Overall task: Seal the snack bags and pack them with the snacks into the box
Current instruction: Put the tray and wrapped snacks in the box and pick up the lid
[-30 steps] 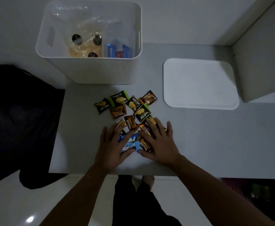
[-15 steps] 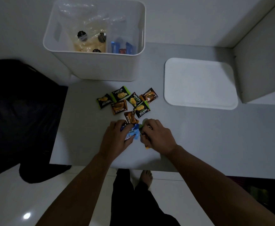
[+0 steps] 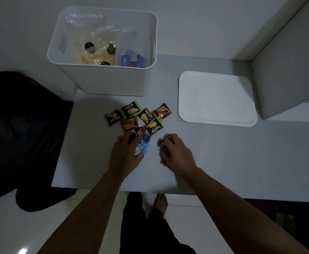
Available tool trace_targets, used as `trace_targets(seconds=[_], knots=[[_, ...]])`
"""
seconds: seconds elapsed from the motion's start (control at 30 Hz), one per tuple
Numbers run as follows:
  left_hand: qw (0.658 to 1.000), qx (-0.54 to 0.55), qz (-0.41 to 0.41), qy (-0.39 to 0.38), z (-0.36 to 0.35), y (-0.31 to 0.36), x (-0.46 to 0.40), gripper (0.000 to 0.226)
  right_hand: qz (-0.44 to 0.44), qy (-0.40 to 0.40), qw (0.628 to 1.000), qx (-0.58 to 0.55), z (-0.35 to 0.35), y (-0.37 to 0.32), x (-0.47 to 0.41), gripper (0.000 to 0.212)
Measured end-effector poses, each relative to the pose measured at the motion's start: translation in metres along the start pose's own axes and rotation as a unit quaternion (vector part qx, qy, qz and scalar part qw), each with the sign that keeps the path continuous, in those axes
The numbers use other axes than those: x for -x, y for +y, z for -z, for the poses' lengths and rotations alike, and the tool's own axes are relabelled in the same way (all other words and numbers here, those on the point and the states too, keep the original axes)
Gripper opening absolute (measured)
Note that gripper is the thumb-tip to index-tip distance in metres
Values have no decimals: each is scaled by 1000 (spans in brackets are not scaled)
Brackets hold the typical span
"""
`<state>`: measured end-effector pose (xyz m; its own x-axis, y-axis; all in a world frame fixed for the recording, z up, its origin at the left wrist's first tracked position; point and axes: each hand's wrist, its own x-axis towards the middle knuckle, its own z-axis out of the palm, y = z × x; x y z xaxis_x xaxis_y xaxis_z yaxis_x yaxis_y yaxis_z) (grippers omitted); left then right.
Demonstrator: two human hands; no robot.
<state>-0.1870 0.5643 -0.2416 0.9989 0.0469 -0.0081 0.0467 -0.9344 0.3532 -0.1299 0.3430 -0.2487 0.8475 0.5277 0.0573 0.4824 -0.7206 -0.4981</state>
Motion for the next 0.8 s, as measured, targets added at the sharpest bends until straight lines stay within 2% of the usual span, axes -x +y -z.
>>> trace_targets(seconds=[0.07, 0.13, 0.2, 0.3, 0.43, 0.5, 0.67, 0.8], knots=[[1000, -21, 8, 11, -1, -1, 9, 59, -2, 12, 999, 43, 2, -2, 5, 39], [999, -51, 14, 2, -5, 0, 21, 69, 11, -7, 994, 105, 0, -1, 14, 61], [997, -79, 8, 1, -12, 1, 31, 66, 40, -17, 986, 162, -6, 1, 23, 70], [998, -67, -3, 7, -22, 1, 32, 49, 70, 18, 981, 178, -15, 7, 25, 51], [1000, -21, 6, -17, -20, 5, 18, 60, 117, 27, 985, 126, -16, 15, 7, 31], [999, -2, 14, -32, -13, 7, 8, 56, 119, 11, 988, 98, -10, 18, -2, 24], [998, 29, 12, -45, -3, 12, -3, 46, 85, -10, 996, 35, -4, 15, -12, 27], [994, 95, 36, -43, -4, 12, 2, 45, 69, -15, 997, 17, -4, 7, -7, 19]])
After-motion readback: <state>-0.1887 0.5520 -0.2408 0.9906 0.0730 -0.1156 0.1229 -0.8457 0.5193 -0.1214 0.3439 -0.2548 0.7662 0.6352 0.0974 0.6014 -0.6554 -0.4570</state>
